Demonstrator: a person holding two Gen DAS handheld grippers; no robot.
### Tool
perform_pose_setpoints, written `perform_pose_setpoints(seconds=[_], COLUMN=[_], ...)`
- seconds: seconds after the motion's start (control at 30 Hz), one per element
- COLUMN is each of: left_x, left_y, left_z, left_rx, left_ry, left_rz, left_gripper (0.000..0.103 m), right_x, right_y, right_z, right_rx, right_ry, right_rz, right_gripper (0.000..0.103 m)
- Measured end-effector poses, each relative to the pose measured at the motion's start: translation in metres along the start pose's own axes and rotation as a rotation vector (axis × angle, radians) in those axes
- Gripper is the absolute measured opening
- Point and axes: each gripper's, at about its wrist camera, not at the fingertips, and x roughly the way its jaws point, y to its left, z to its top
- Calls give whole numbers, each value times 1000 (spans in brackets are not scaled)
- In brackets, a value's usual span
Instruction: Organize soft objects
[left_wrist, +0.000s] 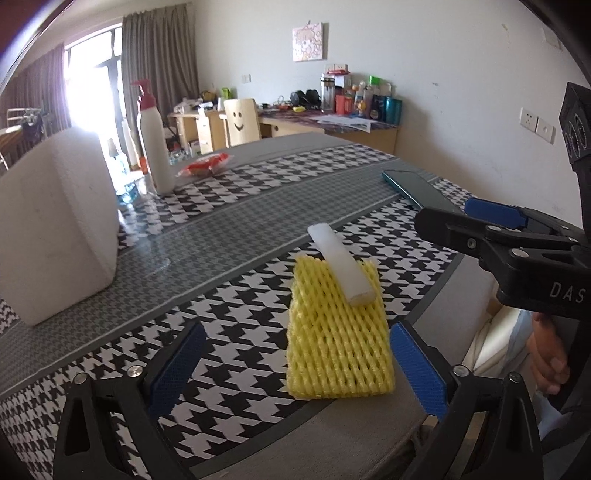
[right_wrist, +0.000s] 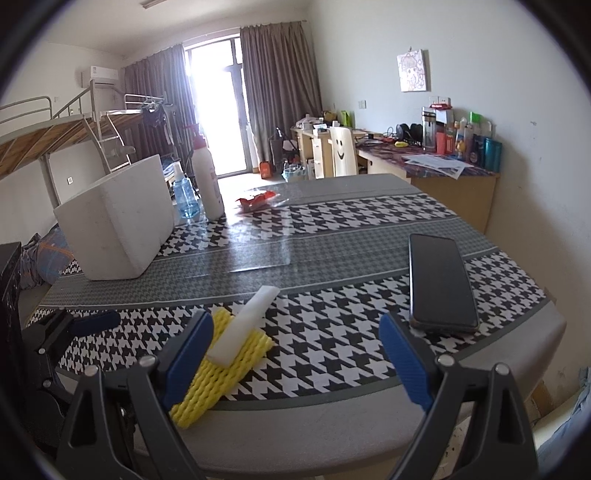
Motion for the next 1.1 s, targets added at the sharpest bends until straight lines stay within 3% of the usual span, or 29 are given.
perform_pose_setpoints(seconds=[0.2,0.43,0.63,0.73,0.8,0.87,1.1], left_x=[16,25,25,25,25,24,21], left_y=[-7,-11,-14,-17,-18,-18,-19], left_z=[0,-1,-2,-2,-2,-2,-6], left_rx=[15,14,20,27,28,22,25], left_ry=[60,87,93,92,90,91,84], left_rz=[-36,-78,-124,-152,-174,-197,-195], left_gripper=[80,73,57,45,32,27,25], right_x=[7,13,28,34,38,39,53], right_y=[-5,-4,-1,2,4,5,13], right_z=[0,-2,0,0,1,1,8], right_rx=[13,7,10,4,1,1,-10], right_ry=[22,38,75,85,91,94,134], right_rz=[-8,2,41,59,67,78,107], right_gripper=[94,94,94,94,94,94,93])
